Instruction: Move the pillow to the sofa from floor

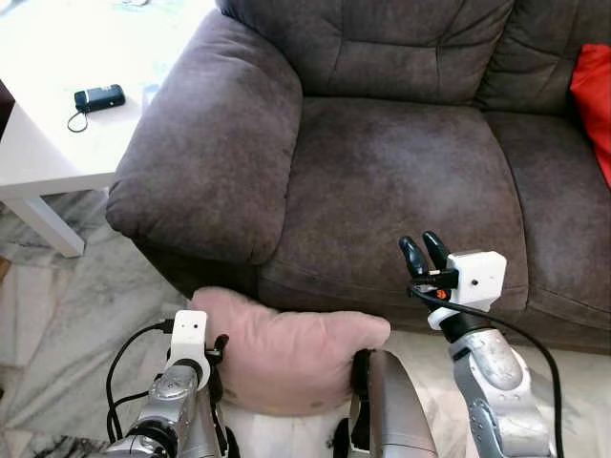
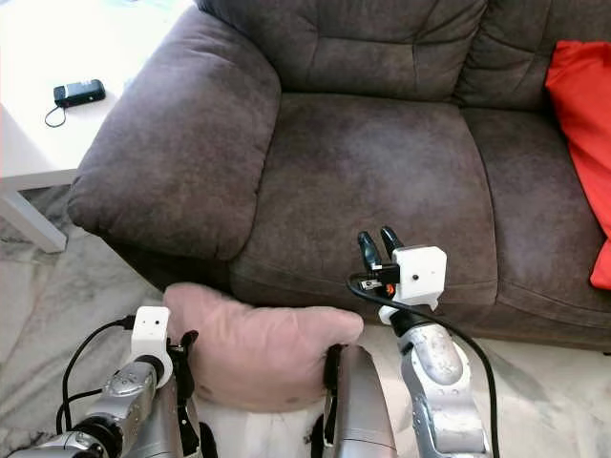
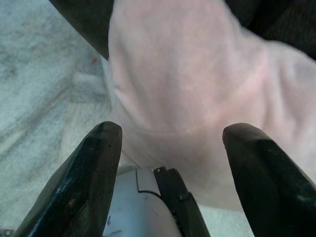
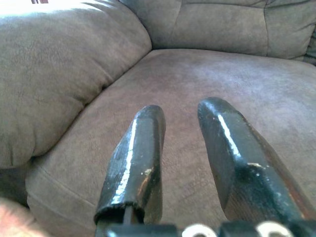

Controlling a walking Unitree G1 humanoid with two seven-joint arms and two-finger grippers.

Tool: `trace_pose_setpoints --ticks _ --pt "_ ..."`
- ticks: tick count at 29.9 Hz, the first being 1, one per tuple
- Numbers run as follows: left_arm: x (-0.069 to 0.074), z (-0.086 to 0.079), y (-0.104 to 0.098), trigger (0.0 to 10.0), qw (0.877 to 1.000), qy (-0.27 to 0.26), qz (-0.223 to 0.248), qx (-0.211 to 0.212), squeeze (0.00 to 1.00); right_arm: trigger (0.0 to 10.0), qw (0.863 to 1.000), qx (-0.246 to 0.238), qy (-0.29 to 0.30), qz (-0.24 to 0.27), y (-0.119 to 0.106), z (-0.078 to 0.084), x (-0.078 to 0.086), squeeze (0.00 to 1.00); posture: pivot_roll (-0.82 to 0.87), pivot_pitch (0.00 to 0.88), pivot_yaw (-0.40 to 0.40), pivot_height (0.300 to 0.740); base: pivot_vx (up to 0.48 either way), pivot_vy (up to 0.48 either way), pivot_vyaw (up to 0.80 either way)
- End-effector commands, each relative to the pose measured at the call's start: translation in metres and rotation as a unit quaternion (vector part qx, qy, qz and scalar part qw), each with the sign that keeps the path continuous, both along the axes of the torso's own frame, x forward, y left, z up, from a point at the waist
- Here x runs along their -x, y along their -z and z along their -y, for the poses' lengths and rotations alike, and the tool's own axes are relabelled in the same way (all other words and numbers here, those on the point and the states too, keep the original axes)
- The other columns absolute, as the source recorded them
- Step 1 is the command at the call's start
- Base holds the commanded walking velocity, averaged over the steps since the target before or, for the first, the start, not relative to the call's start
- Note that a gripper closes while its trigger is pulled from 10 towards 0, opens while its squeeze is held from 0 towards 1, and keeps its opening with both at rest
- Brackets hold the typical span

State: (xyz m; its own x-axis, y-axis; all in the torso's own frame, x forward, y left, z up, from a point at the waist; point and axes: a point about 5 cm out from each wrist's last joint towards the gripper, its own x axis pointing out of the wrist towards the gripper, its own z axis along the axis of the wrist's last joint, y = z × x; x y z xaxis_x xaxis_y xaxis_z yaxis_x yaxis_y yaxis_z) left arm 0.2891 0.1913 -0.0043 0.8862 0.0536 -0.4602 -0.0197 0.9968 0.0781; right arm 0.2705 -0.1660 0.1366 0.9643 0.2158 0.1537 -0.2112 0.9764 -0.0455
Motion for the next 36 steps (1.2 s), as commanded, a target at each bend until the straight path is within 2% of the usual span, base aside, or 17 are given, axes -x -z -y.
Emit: trace_pose_setpoints --ticks 1,5,6,13,21,22,29,36 --pt "0.0 -0.001 -0.001 10.0 1.0 0.001 0.004 -0.001 0.0 10.0 1.0 -0.002 -0.005 -0.003 -0.003 0.001 0.005 0.0 -0.1 0.275 -0.09 0.528 0.0 0.0 0.0" --pt "-0.007 -0.003 -0.009 10.0 1.0 -0.005 0.028 0.0 0.0 10.0 1.0 -0.001 -0.009 -0.004 -0.007 0.003 0.009 0.0 -0.1 0.294 -0.104 0.528 0.0 0.0 0.0" --pt "-0.011 -0.004 -0.014 10.0 0.999 -0.006 0.043 0.001 1.0 10.0 1.0 0.001 -0.012 -0.005 -0.009 0.003 0.01 0.0 -0.11 0.304 -0.115 0.528 0.0 0.0 0.0" --pt "-0.024 -0.007 -0.03 10.0 0.997 -0.01 0.073 0.007 1.0 10.0 1.0 0.01 -0.018 -0.015 -0.014 0.006 0.016 0.0 -0.13 0.339 -0.136 0.528 0.0 0.0 0.0" --pt "-0.027 -0.009 -0.033 10.0 0.997 -0.012 0.075 0.003 1.0 10.0 1.0 0.013 -0.017 -0.023 -0.018 0.009 0.023 0.0 -0.15 0.354 -0.144 0.528 0.0 0.0 0.0" --pt "-0.027 -0.008 -0.032 10.0 0.997 -0.008 0.072 0.001 0.0 10.0 0.999 0.014 -0.017 -0.023 -0.019 0.009 0.024 0.0 -0.15 0.358 -0.146 0.528 0.0 0.0 0.0" --pt "-0.025 -0.01 -0.029 10.0 0.998 -0.009 0.061 -0.007 0.0 10.0 0.999 0.016 -0.018 -0.024 -0.023 0.01 0.029 0.0 -0.17 0.381 -0.153 0.528 0.0 0.0 0.0" --pt "-0.03 -0.017 -0.036 10.0 0.997 -0.031 0.068 -0.019 0.0 10.0 0.999 0.013 -0.021 -0.025 -0.029 0.011 0.035 0.0 -0.18 0.396 -0.162 0.528 0.0 0.0 0.0"
